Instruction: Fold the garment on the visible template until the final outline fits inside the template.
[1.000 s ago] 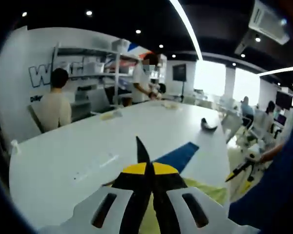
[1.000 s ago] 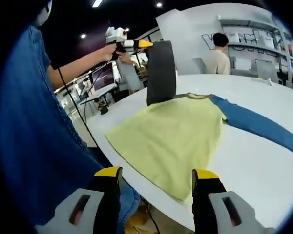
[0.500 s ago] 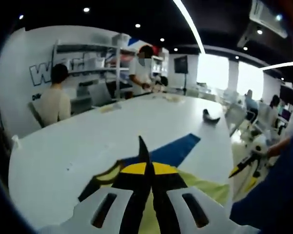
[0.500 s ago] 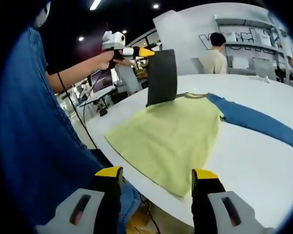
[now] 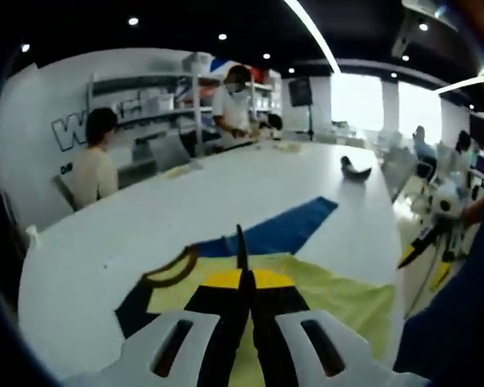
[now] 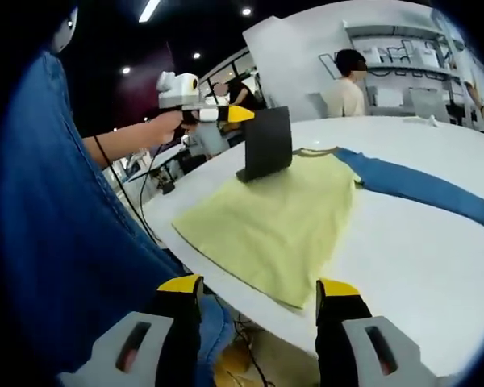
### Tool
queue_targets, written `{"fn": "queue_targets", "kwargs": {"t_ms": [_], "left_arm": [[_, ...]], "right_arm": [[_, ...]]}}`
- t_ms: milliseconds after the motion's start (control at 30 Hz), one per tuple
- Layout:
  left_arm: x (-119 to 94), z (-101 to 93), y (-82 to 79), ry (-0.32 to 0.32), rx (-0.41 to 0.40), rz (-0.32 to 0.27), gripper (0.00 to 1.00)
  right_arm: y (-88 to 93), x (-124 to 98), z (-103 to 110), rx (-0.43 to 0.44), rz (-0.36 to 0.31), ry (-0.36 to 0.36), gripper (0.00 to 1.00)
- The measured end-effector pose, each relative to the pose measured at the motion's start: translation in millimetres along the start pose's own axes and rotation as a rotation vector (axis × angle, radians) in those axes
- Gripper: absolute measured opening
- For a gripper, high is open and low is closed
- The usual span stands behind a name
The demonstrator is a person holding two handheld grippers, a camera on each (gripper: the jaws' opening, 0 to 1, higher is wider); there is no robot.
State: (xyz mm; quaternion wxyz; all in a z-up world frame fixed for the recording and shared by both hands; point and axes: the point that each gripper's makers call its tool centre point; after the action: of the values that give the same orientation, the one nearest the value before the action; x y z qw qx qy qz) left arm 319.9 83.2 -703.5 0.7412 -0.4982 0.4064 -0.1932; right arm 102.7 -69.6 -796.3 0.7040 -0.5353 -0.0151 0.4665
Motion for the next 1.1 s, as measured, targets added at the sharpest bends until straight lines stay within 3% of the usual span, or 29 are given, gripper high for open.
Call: {"fn": "queue_targets", "kwargs": {"t_ms": [233, 433, 1100], "left_arm": [[6.8, -15.2, 9.6, 0.001, 0.01, 0.005, 0.0], [26.4, -45.7, 36.3, 0.069, 0.041, 0.067, 0.0], [54.9, -79.8, 70.3, 0.134, 0.068, 0.128, 0.0]], "right_arm": [[3.0, -2.8, -0.9, 0.008, -0.001, 0.008, 0.56], [4.7, -6.3, -3.5, 0.016, -0.011, 0.018, 0.56], [7.8, -12.1, -5.8, 0.028, -0.018, 0.025, 0.54]]}}
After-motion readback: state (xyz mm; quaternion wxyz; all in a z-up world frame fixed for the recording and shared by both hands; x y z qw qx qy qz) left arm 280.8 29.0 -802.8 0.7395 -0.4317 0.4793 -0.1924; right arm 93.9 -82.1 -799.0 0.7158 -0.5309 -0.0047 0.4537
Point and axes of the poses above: the point that each gripper's makers call its tool centre point, and the gripper's own axes: x roughly forward along the fingers, z roughly to its left, y roughly out of its underside, and after that the axes turned 7 degrees about x, right-handed
